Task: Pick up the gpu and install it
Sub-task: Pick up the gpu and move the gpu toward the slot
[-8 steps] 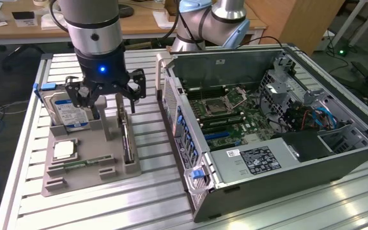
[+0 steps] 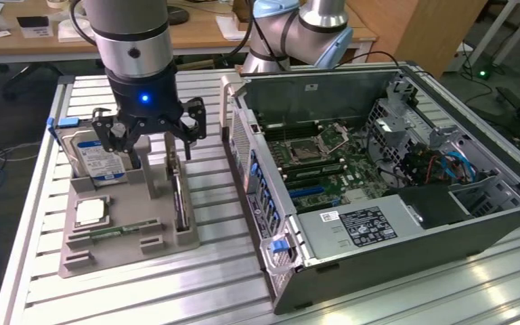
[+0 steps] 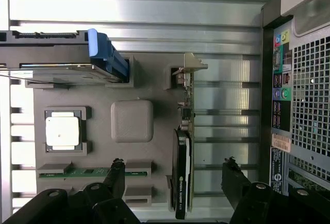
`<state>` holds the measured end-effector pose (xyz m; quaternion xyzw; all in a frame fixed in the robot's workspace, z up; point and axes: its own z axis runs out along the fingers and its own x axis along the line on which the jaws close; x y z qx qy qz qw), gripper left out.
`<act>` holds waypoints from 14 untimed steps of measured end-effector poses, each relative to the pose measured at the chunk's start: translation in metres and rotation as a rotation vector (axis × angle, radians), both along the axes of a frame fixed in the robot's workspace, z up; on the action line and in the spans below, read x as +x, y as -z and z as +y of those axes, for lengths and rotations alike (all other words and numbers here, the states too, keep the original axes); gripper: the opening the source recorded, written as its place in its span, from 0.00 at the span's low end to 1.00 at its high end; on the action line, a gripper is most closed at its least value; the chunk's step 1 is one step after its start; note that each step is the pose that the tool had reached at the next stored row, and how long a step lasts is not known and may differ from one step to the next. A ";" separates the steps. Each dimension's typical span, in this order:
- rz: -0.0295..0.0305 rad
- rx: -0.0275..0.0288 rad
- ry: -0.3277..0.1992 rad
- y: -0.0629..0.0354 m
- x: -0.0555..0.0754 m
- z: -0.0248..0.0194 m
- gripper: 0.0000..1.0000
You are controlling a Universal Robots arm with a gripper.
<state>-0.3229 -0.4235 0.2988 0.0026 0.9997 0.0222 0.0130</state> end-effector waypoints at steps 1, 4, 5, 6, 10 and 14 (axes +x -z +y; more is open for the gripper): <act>0.0000 0.0000 0.000 0.0001 0.000 0.0000 0.84; -0.0002 0.0001 0.000 0.0006 0.000 0.0000 0.84; 0.0000 0.0000 0.000 0.0007 0.000 0.0000 0.84; 0.0000 0.0000 0.000 0.0008 0.000 0.0000 0.84; 0.0000 0.0000 0.000 0.0055 0.000 0.0000 0.84; 0.0000 0.0000 0.000 0.0063 0.000 0.0000 0.84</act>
